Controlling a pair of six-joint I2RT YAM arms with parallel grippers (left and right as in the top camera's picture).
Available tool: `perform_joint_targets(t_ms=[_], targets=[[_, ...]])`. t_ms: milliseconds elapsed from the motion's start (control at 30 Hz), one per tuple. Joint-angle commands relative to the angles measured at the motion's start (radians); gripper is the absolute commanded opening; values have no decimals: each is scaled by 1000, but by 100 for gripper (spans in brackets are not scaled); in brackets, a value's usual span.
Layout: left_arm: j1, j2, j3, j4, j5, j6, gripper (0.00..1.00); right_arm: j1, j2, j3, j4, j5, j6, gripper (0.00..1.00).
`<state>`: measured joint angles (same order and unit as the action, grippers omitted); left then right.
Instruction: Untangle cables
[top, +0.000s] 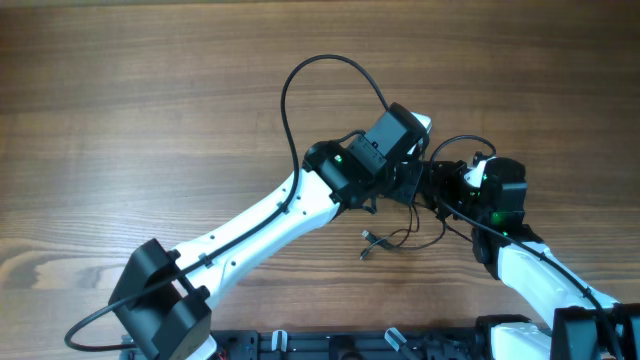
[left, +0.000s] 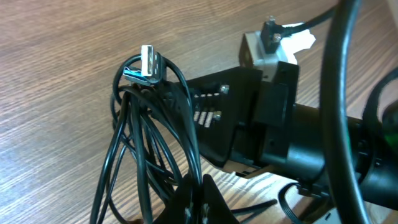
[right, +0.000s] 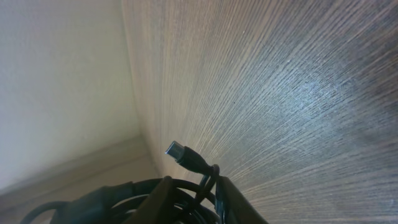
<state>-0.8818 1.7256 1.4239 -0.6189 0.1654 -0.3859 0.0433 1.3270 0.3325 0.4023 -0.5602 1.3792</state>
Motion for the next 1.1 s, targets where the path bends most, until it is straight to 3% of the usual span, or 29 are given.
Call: perform_joint_targets(t_ms=[0,67,167,267,367,400,467,567,667,733,800,867,933,1000,1067], targets=[[-2,-27,2,27,51,16,4,5,-8,-1,-1,-43,29,7],[23,-37,2,48,48,16,4,5,-8,-1,-33,-57,-95,4],[108,-60,2,51,45,13,4,-31,-9,0,-237,67,-378,4],[164,-60,2,42,55,11,4,-140,-23,0,-273,2,-486,4],[191,-59,1,47,108,-42,4,-257,-74,0,-283,-70,-562,4],[193,-58,1,76,191,-41,4,-295,-101,0,-306,-67,-575,4],[183,-57,1,243,548,-1,4,-379,-160,0,-366,-66,-597,4],[183,-50,0,181,507,122,4,-418,-188,0,-406,-69,-622,4],[194,-3,-9,97,412,121,4,-418,-188,0,-412,-69,-647,4],[194,53,-28,90,343,121,25,-418,-188,0,-417,-70,-647,5],[194,131,-35,67,229,115,39,-418,-188,0,-426,-69,-647,5],[195,190,-35,64,171,58,70,-418,-188,0,-431,-69,-647,6],[195,201,-35,53,90,14,87,-418,-188,0,-439,-69,-647,9],[195,201,-35,54,44,-19,88,-418,-188,0,-446,-68,-649,10],[193,201,-35,52,39,-19,82,-418,-188,0,-449,-69,-663,11]])
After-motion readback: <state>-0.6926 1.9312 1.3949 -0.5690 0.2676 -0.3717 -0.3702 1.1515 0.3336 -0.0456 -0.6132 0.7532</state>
